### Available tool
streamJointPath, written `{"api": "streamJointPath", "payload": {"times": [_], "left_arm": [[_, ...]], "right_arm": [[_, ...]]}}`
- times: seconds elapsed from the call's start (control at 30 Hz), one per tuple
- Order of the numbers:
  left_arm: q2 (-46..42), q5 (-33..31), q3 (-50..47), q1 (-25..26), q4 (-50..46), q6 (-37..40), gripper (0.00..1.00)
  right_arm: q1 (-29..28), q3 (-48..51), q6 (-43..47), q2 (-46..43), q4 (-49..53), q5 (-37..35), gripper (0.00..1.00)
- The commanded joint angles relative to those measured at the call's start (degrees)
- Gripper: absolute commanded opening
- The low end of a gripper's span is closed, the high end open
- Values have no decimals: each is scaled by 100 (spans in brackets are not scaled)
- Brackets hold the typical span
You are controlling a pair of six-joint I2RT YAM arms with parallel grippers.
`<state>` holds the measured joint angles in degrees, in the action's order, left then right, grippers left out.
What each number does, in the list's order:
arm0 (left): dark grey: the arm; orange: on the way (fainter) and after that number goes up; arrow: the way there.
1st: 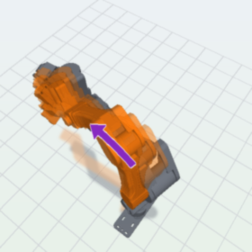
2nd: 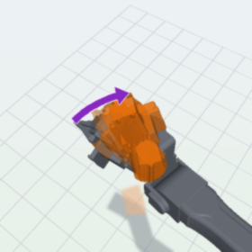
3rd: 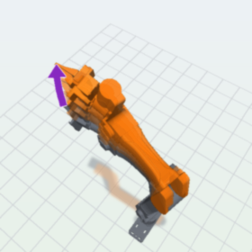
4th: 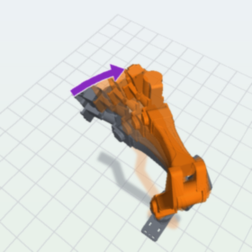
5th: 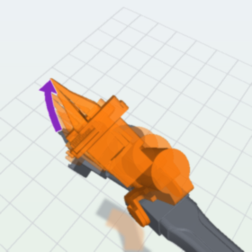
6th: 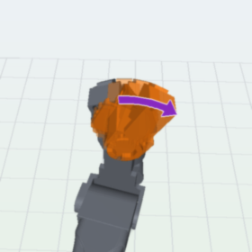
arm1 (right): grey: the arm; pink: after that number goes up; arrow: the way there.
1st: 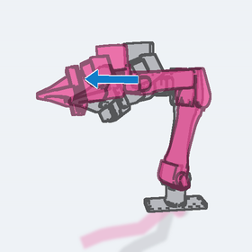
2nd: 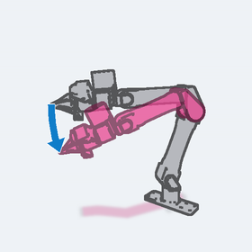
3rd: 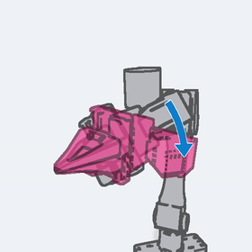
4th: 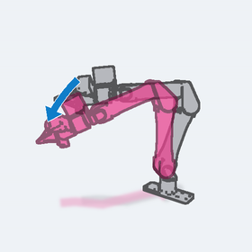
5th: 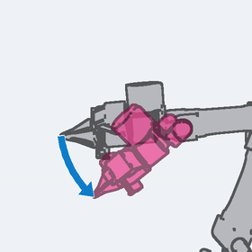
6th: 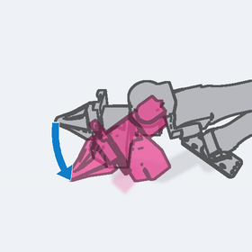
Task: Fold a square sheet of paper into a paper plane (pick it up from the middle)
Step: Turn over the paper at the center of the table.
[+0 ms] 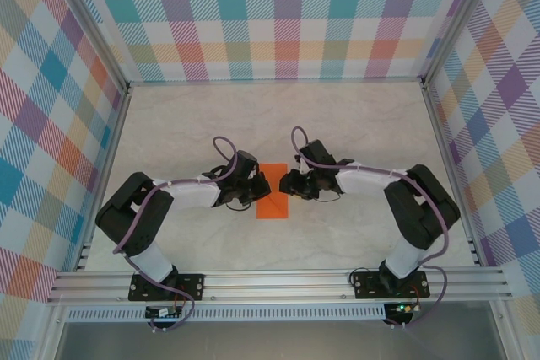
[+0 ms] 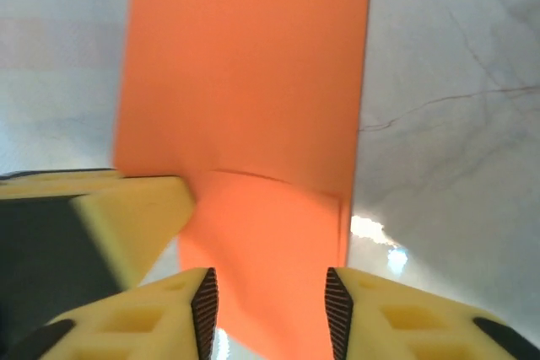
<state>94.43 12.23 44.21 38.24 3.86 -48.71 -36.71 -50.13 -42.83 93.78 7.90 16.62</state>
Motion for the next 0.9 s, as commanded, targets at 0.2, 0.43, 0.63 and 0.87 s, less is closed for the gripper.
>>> {"api": "streamJointPath", "payload": {"times": [0.2,0.43,0.63,0.87], "left_arm": [[-1452,-1046,685,52,-2669,1145,3],[-1996,-2553,1817,59,-4897,2119,3],[-1733,-4110,2389,96,-5818,2318,4],[-526,-5635,3048,600,-6584,2057,4]], "right_arm": [[76,361,473,-1743,881,-1737,74],[103,668,546,-2562,1154,-2637,94],[111,862,454,-2799,1205,-2905,100],[119,980,325,-2922,1321,-3131,100]]}}
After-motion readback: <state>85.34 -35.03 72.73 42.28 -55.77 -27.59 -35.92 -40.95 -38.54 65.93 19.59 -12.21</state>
